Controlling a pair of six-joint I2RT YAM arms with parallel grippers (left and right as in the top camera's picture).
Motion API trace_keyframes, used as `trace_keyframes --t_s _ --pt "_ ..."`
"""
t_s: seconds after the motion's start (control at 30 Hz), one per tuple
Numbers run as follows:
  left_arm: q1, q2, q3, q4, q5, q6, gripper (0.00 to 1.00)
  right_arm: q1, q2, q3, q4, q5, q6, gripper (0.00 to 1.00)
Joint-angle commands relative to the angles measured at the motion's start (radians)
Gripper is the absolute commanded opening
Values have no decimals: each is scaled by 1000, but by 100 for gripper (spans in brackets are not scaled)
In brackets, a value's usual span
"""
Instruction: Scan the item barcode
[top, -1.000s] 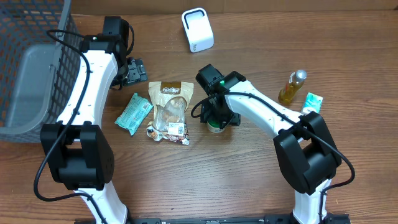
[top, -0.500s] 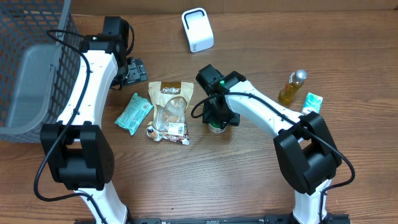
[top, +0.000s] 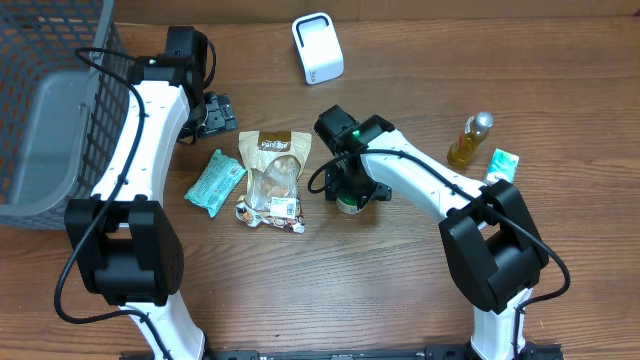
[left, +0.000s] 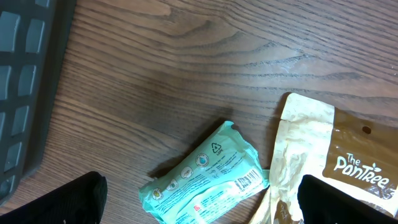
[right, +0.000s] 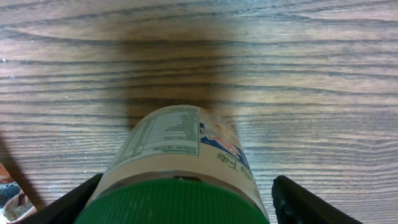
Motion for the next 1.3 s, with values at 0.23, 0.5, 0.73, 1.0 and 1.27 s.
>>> trace_keyframes --t_s 0.23,0.5,0.73,1.0,1.27 --pt "-1 8 19 0 -13 15 100 2 -21 -6 0 23 45 78" --pt "-1 8 19 0 -13 15 100 2 -21 -6 4 23 50 78" --pt "-1 8 19 0 -13 15 100 3 -21 -6 8 22 51 79" --pt "-1 8 19 0 -13 15 100 3 -21 -6 8 18 76 79" --pt "-1 8 19 0 -13 15 100 15 -21 -6 8 14 76 79"
